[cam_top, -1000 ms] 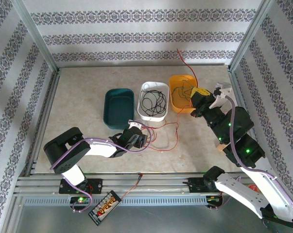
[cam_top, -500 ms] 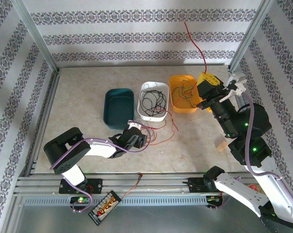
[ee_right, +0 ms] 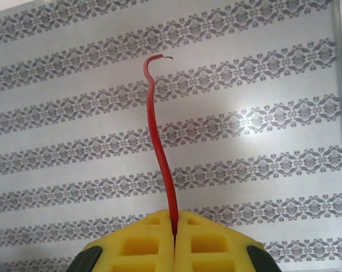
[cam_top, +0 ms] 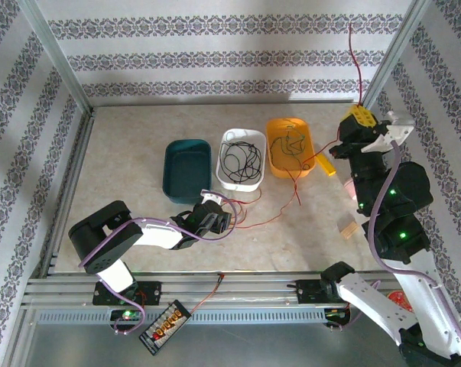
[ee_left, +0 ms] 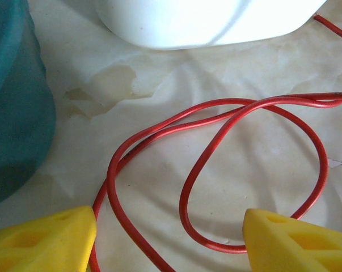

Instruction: Untangle the cables

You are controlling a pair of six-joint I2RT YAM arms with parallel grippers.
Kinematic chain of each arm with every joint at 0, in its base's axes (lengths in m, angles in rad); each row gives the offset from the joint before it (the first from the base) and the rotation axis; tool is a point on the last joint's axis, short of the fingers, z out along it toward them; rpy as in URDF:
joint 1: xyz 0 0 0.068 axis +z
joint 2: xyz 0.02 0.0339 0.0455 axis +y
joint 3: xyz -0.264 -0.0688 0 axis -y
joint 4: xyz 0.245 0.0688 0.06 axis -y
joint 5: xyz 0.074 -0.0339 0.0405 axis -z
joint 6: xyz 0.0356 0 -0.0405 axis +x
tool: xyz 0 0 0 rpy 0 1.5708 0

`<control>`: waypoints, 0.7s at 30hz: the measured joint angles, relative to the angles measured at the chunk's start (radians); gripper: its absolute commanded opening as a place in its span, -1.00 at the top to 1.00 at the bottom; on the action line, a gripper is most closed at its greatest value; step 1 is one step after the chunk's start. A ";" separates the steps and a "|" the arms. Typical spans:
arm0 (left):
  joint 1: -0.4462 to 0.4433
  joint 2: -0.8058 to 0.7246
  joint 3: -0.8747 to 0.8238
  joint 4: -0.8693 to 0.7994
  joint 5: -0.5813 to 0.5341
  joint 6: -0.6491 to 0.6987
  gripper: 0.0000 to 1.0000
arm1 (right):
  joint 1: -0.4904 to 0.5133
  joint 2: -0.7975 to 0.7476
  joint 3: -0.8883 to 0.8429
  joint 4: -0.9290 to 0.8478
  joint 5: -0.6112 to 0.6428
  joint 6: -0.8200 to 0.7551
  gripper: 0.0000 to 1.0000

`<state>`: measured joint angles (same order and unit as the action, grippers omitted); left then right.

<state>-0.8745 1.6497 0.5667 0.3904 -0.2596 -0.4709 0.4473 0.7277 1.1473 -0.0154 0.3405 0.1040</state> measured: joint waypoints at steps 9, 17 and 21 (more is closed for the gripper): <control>0.000 0.000 -0.003 0.000 -0.003 0.003 -0.39 | -0.135 0.032 0.030 -0.035 0.114 -0.041 1.00; 0.000 0.000 -0.019 0.028 -0.005 0.003 -0.39 | -0.320 0.055 0.082 -0.059 0.116 -0.043 1.00; 0.000 0.000 -0.029 0.045 -0.007 0.003 -0.39 | -0.385 0.087 0.114 -0.068 0.082 -0.028 1.00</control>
<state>-0.8749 1.6493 0.5377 0.4351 -0.2665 -0.4679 0.0624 0.8150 1.2610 -0.0830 0.4221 0.0757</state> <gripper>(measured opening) 0.696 0.045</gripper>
